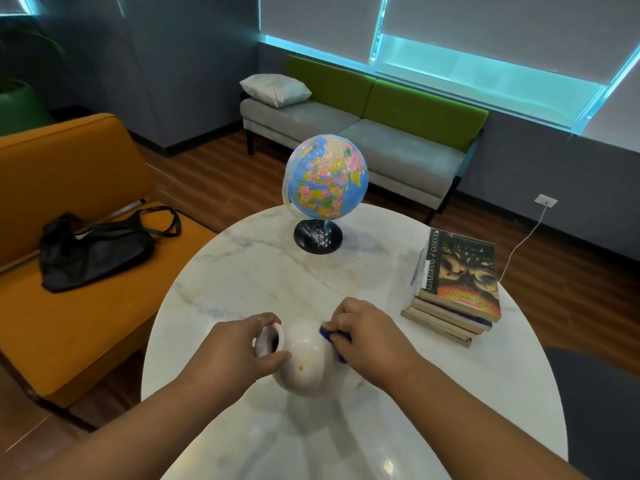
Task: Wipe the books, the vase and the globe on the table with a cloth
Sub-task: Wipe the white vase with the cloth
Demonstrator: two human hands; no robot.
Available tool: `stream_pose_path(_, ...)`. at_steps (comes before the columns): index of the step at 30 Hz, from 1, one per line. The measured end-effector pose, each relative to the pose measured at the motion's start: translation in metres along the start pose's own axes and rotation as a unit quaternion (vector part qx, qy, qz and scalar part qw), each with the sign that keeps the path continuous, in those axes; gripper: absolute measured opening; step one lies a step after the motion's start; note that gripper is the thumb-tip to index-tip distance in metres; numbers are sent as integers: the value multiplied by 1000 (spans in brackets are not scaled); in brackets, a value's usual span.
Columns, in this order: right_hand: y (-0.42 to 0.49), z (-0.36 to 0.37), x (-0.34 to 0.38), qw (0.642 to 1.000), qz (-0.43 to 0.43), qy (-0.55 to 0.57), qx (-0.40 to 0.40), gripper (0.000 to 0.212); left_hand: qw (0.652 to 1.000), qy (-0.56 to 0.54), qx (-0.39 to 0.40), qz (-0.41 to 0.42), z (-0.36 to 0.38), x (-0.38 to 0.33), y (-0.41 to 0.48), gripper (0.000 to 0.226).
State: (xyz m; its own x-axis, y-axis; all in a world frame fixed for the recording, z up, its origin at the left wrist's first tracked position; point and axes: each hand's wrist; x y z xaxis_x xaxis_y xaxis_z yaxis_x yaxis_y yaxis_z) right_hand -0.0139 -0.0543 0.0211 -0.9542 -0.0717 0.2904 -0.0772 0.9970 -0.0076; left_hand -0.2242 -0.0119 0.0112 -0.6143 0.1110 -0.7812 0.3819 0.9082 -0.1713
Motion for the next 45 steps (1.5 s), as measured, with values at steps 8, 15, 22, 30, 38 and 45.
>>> stream_pose_path(8,2,5,19,996,-86,24,16,22,1000,-18,0,3,2,-2,0,42)
stream_pose_path(15,-23,28,-27,960,190,206,-20,15,997,-67,-1,-27,-7,18,-4,42)
stream_pose_path(22,-27,35,2,954,142,258,-56,16,996,-75,-16,-37,-5,23,-5,38)
stream_pose_path(30,-29,42,-26,959,216,168,-67,20,987,-128,21,-93,-16,31,-4,47)
stream_pose_path(38,-23,42,7,971,117,200,-57,22,995,-69,16,-63,-12,20,-8,37)
stream_pose_path(45,-2,29,18,987,83,117,-75,24,998,67,19,-9,-7,2,-9,42)
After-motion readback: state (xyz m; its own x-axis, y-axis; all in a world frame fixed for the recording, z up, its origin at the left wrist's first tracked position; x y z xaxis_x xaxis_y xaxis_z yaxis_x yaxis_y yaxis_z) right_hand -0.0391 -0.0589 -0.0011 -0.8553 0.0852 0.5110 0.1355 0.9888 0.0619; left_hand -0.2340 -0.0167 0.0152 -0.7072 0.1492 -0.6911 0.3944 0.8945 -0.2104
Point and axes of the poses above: each hand's wrist, its own y-axis towards the middle knuckle, its own z-axis out of the palm, x = y × z, and after that the axes turned 11 degrees about -y, right-handed
